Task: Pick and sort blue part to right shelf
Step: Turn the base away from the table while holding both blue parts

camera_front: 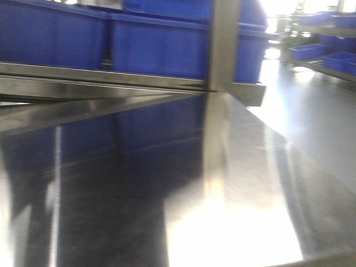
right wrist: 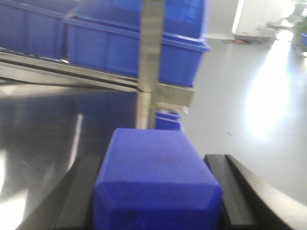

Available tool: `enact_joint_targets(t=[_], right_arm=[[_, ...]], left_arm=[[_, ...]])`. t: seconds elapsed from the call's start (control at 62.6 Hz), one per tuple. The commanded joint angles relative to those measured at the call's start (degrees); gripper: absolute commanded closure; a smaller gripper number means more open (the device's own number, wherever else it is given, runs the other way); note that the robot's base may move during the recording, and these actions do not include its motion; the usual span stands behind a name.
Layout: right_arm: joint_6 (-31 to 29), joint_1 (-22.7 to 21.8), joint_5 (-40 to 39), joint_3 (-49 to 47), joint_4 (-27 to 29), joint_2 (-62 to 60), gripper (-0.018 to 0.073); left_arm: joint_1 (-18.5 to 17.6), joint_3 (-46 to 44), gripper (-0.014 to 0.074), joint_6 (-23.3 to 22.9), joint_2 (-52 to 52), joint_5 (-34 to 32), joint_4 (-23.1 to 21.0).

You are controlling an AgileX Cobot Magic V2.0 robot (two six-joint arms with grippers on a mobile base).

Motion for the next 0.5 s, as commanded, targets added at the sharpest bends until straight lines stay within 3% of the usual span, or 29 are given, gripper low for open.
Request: enact_joint_targets(t=[0.0, 0.479], right_arm=[[-0.5, -0.1, -5.6, -1.8, -1.2, -0.6, 0.0272], [-0.5, -0.1, -5.6, -1.7, -1.2, -0.6, 0.0272]], left_arm=[[-0.3, -1.5, 0.0281, -0.5, -0.9, -5.0, 0.2], [-0.3, -1.5, 0.0281, -0.5, -0.8, -5.2, 0.2]])
